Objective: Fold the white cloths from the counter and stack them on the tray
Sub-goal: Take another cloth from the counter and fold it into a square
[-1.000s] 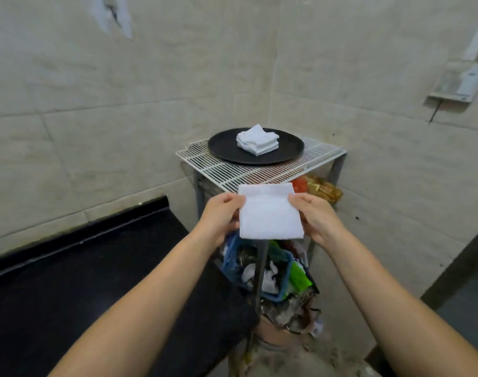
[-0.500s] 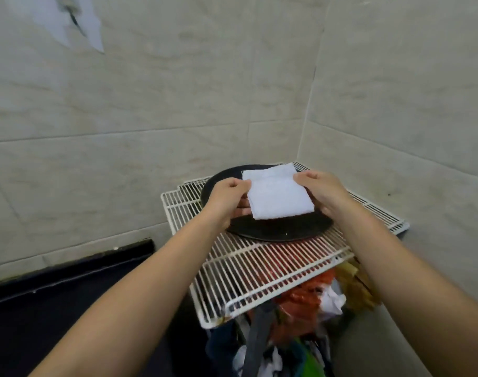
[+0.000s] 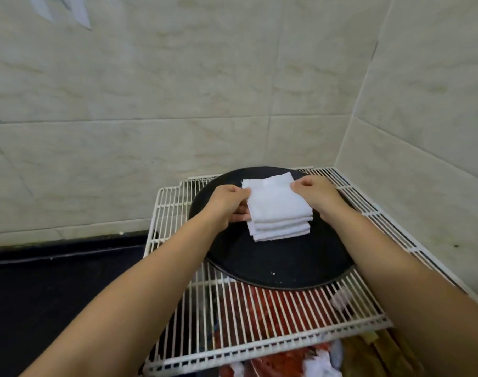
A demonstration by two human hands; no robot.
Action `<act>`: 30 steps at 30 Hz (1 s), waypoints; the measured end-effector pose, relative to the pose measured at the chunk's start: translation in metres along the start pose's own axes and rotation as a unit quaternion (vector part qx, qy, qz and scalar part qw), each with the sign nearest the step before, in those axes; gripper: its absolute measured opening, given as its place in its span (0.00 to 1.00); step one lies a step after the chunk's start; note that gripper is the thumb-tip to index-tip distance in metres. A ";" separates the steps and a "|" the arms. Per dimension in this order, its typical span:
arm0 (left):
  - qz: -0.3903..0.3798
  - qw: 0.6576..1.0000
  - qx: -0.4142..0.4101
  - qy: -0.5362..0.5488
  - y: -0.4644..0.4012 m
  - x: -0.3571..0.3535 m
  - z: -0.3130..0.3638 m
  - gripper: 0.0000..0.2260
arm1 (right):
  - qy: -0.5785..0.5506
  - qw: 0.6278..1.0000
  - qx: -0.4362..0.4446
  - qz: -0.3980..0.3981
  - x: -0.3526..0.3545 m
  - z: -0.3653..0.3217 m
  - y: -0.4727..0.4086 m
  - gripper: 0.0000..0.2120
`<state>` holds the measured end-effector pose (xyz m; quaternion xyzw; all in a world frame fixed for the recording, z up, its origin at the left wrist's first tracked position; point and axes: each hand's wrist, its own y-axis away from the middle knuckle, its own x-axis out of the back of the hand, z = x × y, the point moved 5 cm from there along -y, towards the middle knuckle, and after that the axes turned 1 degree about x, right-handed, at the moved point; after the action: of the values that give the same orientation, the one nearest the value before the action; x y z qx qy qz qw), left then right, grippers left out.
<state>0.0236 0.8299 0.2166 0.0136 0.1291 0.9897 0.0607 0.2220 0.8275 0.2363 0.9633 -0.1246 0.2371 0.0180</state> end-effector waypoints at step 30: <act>0.413 0.811 0.073 -0.407 0.498 0.505 -0.184 0.10 | 0.183 0.804 0.491 -0.281 -0.506 -0.186 0.488 0.18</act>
<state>-0.5432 0.3678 0.1724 0.4718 0.1465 0.8130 -0.3081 -0.4166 0.4891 0.1559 0.7748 0.2898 0.4234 -0.3693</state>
